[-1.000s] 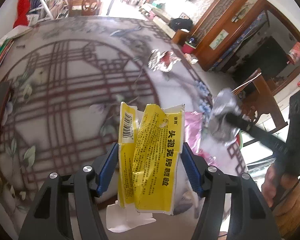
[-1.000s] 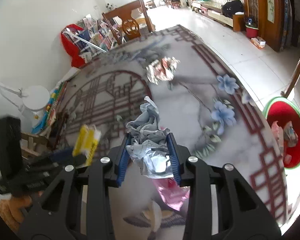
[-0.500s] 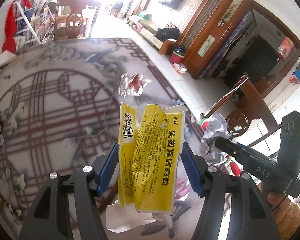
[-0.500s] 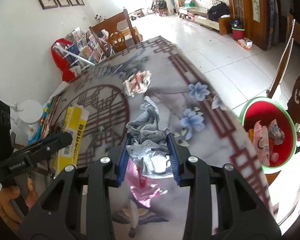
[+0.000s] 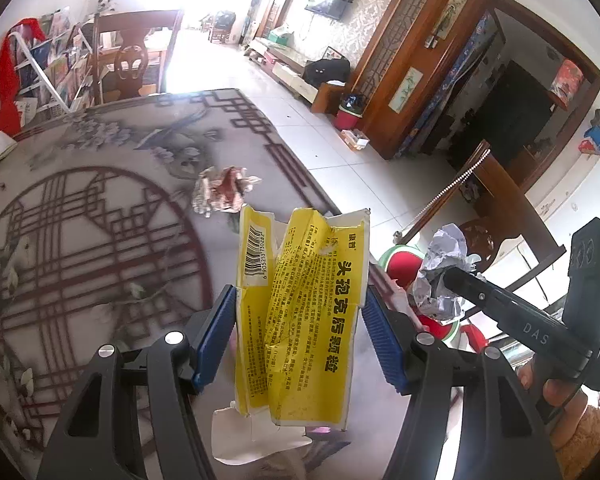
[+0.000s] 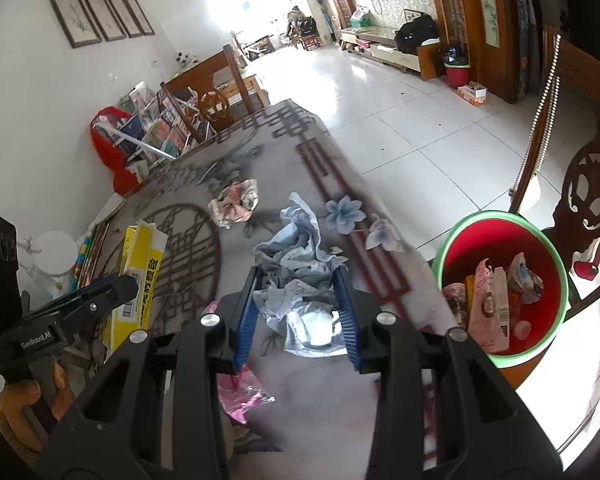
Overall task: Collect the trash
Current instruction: 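Carry the yellow box with the left tool while the right carries the foil wrapper to the bucket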
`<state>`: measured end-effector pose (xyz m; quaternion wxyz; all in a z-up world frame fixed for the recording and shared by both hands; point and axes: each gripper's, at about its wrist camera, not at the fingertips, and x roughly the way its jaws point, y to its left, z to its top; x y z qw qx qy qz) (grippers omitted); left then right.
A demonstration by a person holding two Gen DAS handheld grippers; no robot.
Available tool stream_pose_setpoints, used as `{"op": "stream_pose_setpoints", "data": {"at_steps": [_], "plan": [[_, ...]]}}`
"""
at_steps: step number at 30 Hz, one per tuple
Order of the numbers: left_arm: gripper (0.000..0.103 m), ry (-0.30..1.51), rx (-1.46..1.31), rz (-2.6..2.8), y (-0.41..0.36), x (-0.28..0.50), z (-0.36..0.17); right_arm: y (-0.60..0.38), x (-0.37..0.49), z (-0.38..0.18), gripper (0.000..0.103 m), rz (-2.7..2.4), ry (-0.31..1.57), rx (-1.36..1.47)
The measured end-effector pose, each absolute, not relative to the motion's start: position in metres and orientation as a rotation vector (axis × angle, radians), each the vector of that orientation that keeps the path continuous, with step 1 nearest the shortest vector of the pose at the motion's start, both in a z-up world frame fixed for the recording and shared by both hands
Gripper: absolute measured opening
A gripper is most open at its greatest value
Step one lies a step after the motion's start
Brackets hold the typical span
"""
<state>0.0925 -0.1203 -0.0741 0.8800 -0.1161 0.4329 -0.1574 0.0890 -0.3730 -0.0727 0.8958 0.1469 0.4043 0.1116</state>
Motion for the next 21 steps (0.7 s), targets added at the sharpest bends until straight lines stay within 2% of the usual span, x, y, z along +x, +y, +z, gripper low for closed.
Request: {"op": "stream_pose_setpoints", "data": {"at_steps": [21], "plan": [[0.061, 0.938, -0.197, -0.388, -0.217, 0.122, -0.074, -0.468, 0.102, -0.084, 0.036, 0.175, 0.848, 0.378]]}}
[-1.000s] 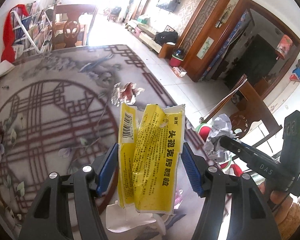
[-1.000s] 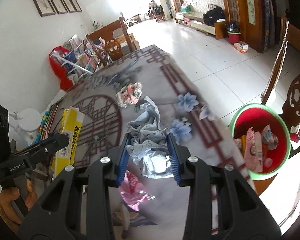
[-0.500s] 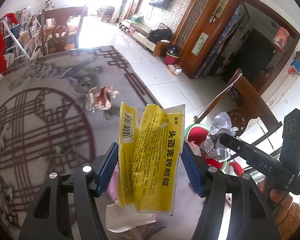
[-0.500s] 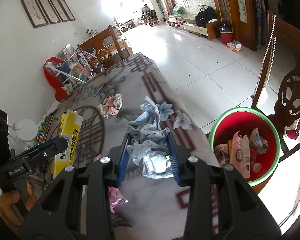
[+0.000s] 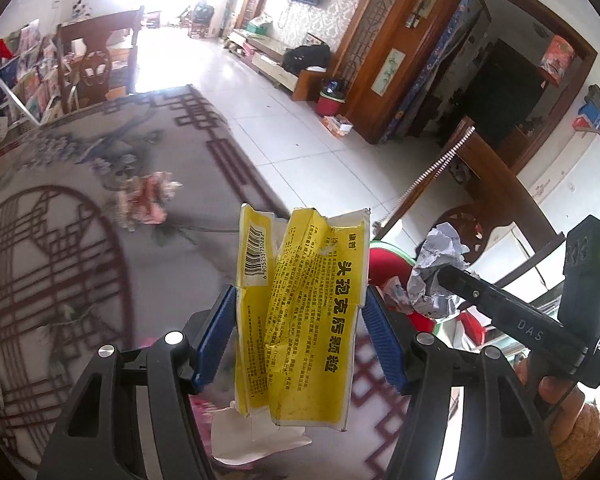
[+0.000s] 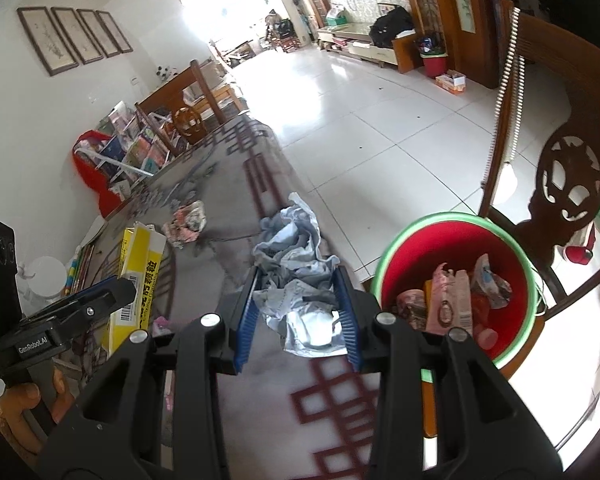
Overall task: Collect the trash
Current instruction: 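Carry the yellow box with the left tool while the right carries the foil wrapper to the bucket, then open both tools over the bucket, dropping the yellow box and foil wrapper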
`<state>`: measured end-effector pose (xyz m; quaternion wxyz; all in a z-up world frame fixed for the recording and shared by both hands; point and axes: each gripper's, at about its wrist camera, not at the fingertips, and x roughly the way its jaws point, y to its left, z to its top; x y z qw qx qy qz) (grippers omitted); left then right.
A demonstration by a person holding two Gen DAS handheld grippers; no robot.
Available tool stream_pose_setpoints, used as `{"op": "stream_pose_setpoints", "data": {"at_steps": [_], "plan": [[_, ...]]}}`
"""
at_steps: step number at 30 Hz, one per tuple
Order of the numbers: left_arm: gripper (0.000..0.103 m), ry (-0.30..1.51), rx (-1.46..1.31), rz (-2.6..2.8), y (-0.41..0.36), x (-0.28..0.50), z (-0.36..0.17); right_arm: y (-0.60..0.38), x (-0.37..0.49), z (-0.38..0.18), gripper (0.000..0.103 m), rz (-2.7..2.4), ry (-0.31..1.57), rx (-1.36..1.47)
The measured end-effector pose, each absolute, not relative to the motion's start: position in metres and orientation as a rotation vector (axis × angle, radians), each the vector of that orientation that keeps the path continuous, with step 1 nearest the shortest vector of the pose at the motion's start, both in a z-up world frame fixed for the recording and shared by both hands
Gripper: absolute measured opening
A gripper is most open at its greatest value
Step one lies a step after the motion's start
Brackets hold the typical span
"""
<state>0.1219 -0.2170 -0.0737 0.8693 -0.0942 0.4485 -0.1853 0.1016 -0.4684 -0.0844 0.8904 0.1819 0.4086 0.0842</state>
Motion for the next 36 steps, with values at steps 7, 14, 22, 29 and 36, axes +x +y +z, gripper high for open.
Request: {"op": "stream_pose_setpoints", "data": {"at_steps": [7, 14, 22, 29, 36], "plan": [[0.061, 0.976, -0.193, -0.520, -0.283, 0.145, -0.080, -0.527, 0.102, -0.100, 0.036, 0.072, 0.861, 0.446], [0.061, 1.033, -0.164, -0.634, -0.352, 0.165, -0.098, -0.588, 0.101, -0.121, 0.036, -0.044, 0.890, 0.550], [0.061, 1.071, -0.134, -0.661, -0.390, 0.177, -0.113, -0.624, 0.099, -0.123, 0.036, -0.084, 0.872, 0.597], [0.072, 1.116, -0.136, -0.640, -0.409, 0.190, -0.130, -0.633, 0.106, -0.123, 0.036, -0.078, 0.869, 0.594], [0.082, 1.097, -0.114, -0.603, -0.402, 0.190, -0.127, -0.630, 0.113, -0.126, 0.051, -0.076, 0.872, 0.594]]}}
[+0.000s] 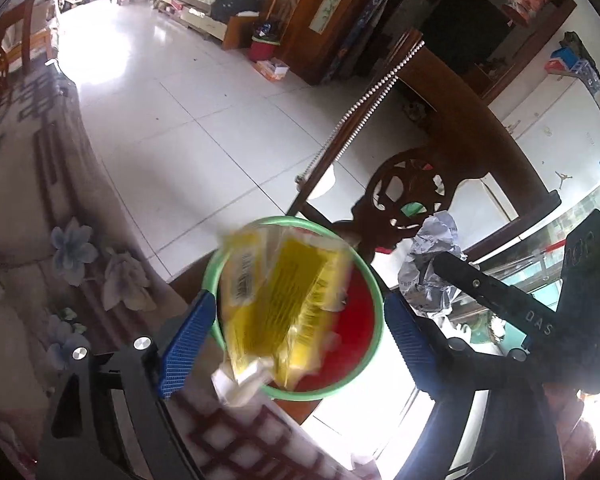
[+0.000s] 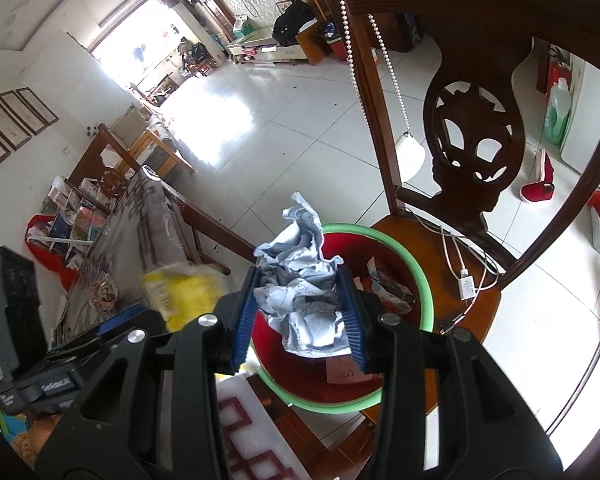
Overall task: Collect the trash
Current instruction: 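Open both tools over the bucket, dropping the yellow box and foil wrapper, then grasp the pink plastic bag with the left tool while the right grasps the crumpled paper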
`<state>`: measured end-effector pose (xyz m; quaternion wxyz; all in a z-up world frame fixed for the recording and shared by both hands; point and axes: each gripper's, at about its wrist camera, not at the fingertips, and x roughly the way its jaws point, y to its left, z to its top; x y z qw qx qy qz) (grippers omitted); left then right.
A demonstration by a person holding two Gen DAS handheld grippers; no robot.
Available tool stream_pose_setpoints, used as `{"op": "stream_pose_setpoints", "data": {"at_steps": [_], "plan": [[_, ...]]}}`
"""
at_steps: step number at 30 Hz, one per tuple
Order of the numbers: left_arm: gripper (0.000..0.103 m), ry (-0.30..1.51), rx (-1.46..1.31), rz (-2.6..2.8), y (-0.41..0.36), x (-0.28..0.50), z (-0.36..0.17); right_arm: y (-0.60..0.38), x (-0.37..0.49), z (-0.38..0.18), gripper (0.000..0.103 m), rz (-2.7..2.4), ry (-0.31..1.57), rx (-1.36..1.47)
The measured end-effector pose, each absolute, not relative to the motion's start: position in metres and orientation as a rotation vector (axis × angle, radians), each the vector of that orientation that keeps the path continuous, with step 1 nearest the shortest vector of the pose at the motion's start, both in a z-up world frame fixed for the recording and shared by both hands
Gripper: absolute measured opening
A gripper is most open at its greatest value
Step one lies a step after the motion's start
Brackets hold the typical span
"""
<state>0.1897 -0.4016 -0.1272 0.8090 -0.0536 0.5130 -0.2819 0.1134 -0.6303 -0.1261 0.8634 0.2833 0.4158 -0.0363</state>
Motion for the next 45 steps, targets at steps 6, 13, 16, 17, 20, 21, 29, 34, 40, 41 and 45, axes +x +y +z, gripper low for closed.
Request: {"op": "stream_pose_setpoints", "data": {"at_steps": [6, 13, 16, 17, 20, 21, 29, 34, 40, 41, 45], "plan": [[0.083, 1.065, -0.103, -0.553, -0.368, 0.179, -0.119, -0.625, 0.118, -0.128, 0.060, -0.082, 0.867, 0.611], [0.083, 1.078, -0.176, -0.355, -0.279, 0.150, -0.127, -0.606, 0.120, -0.127, 0.065, -0.040, 0.869, 0.607], [0.083, 1.086, -0.214, -0.216, -0.225, 0.128, -0.135, -0.596, 0.121, -0.129, 0.065, -0.021, 0.882, 0.606], [0.083, 1.079, -0.228, -0.176, -0.210, 0.120, -0.135, -0.592, 0.122, -0.130, 0.065, -0.015, 0.886, 0.604], [0.083, 1.067, -0.271, -0.082, -0.171, 0.099, -0.139, -0.578, 0.123, -0.133, 0.065, 0.006, 0.903, 0.591], [0.083, 1.077, -0.278, -0.061, -0.162, 0.095, -0.142, -0.573, 0.124, -0.133, 0.065, 0.013, 0.909, 0.587], [0.078, 1.186, -0.377, -0.050, -0.136, 0.085, -0.184, -0.521, 0.124, -0.130, 0.065, 0.101, 0.941, 0.515], [0.029, 1.242, -0.429, -0.129, -0.133, 0.089, -0.199, -0.492, 0.122, -0.126, 0.065, 0.132, 0.950, 0.476], [0.025, 1.201, -0.370, -0.140, -0.115, 0.078, -0.191, -0.446, 0.128, -0.124, 0.065, 0.180, 0.977, 0.426], [0.025, 1.187, -0.331, -0.128, -0.109, 0.076, -0.188, -0.436, 0.132, -0.125, 0.065, 0.194, 0.987, 0.415], [0.025, 1.154, -0.231, -0.081, -0.080, 0.068, -0.183, -0.389, 0.160, -0.121, 0.065, 0.246, 0.996, 0.357]]}}
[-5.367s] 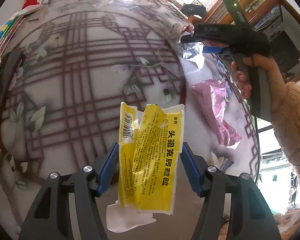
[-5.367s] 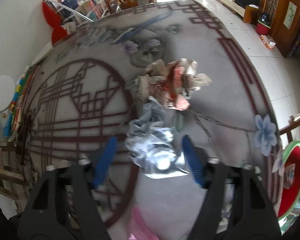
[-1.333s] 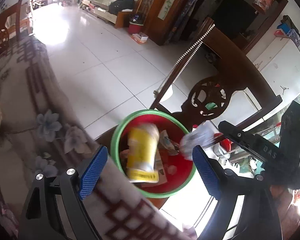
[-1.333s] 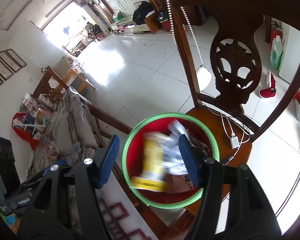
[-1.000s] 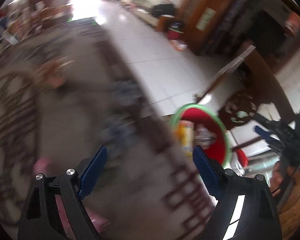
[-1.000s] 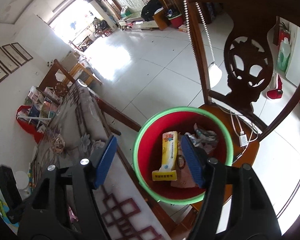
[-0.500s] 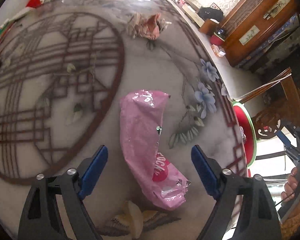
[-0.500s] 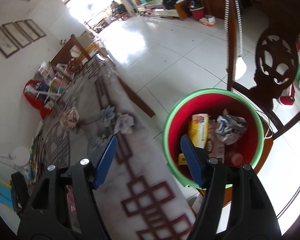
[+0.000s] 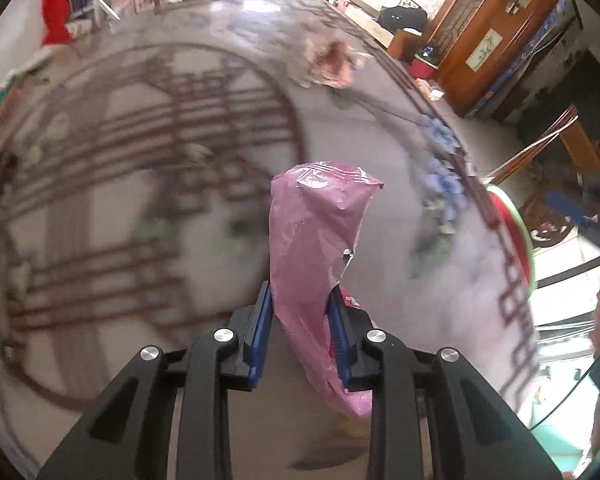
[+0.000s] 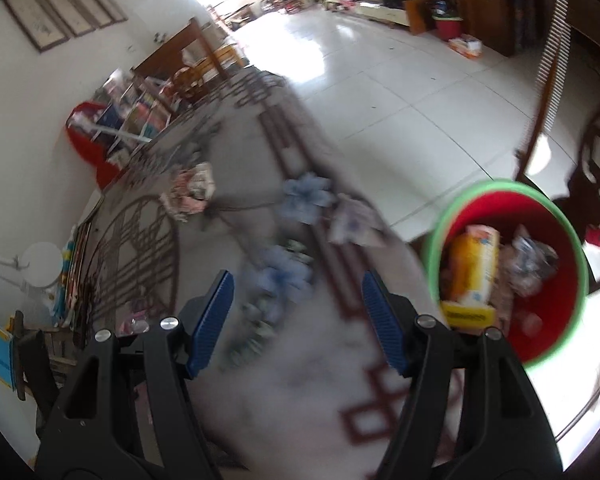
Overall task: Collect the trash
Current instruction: 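Grasp the pink plastic bag with the left tool while the right grasps the crumpled paper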
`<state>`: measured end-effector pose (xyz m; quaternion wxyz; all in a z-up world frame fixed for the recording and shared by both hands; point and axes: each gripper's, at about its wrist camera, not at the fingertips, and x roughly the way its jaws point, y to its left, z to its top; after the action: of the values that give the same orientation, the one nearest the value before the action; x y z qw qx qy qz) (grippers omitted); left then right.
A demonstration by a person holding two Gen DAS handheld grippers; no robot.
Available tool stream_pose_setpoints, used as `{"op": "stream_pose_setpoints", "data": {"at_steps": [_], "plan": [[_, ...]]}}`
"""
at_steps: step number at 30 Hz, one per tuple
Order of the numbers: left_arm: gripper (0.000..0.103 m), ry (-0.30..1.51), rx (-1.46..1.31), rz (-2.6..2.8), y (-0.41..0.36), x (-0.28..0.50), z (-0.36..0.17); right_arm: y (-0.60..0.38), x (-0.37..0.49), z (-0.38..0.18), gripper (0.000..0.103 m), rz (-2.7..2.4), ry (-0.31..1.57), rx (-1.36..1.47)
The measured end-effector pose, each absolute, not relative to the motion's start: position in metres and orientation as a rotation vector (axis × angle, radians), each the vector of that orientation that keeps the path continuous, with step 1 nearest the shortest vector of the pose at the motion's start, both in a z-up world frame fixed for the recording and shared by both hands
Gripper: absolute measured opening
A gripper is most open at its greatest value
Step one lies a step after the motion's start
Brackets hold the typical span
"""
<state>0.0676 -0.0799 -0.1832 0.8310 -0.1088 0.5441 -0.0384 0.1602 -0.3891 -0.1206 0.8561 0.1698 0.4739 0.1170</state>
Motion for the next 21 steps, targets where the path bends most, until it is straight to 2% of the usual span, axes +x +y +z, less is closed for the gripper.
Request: {"op": "stream_pose_setpoints", "data": {"at_steps": [8, 14, 21], "plan": [[0.026, 1.142, -0.203, -0.023, -0.018, 0.052, -0.185, -0.292, 0.246, -0.120, 0.069, 0.299, 0.996, 0.242], [0.027, 1.155, -0.229, -0.016, 0.010, 0.048, -0.191, -0.243, 0.309, -0.144, 0.073, 0.275, 1.076, 0.319], [0.028, 1.136, -0.240, -0.020, 0.031, 0.044, -0.188, -0.204, 0.335, -0.179, 0.074, 0.232, 1.167, 0.314]]}}
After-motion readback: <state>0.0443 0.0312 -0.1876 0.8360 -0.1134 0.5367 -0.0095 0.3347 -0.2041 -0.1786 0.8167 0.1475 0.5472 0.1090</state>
